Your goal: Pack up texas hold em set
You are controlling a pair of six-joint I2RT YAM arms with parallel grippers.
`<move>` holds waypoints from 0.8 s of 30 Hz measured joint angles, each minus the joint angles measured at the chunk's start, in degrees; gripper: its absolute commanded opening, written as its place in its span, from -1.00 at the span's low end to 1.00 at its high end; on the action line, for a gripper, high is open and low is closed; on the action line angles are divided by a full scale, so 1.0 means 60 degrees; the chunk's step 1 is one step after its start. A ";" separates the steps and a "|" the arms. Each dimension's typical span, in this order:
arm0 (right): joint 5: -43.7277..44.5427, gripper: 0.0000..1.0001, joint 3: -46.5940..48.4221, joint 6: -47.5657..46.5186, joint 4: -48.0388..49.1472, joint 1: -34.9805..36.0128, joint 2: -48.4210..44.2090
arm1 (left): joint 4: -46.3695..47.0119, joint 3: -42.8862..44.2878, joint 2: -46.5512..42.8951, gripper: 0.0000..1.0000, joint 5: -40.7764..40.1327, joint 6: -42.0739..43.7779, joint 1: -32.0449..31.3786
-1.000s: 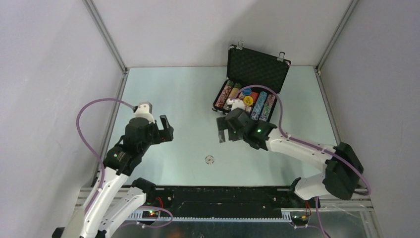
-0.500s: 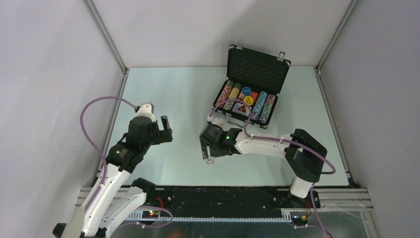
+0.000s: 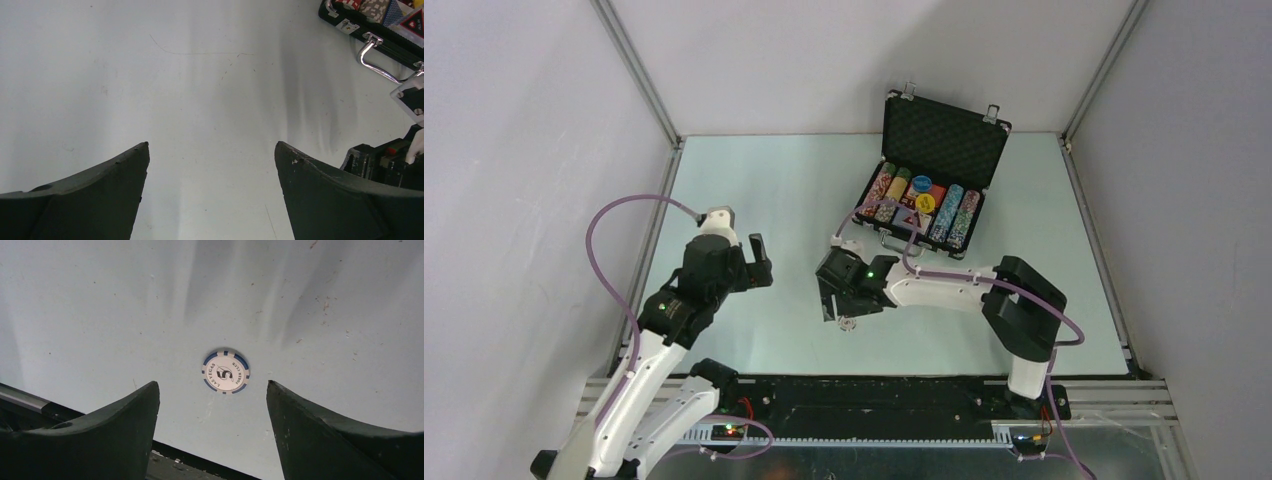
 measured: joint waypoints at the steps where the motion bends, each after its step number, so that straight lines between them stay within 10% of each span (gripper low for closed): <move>1: 0.0004 0.60 0.0062 0.0004 -0.0047 0.0007 0.0073 | 0.0000 0.0000 0.0000 0.99 0.0000 0.0004 0.0000; 24: 0.0342 0.27 0.1042 -0.0033 -0.1271 0.0339 0.1322 | 0.0000 0.0000 0.0004 0.99 0.0007 0.0007 0.0000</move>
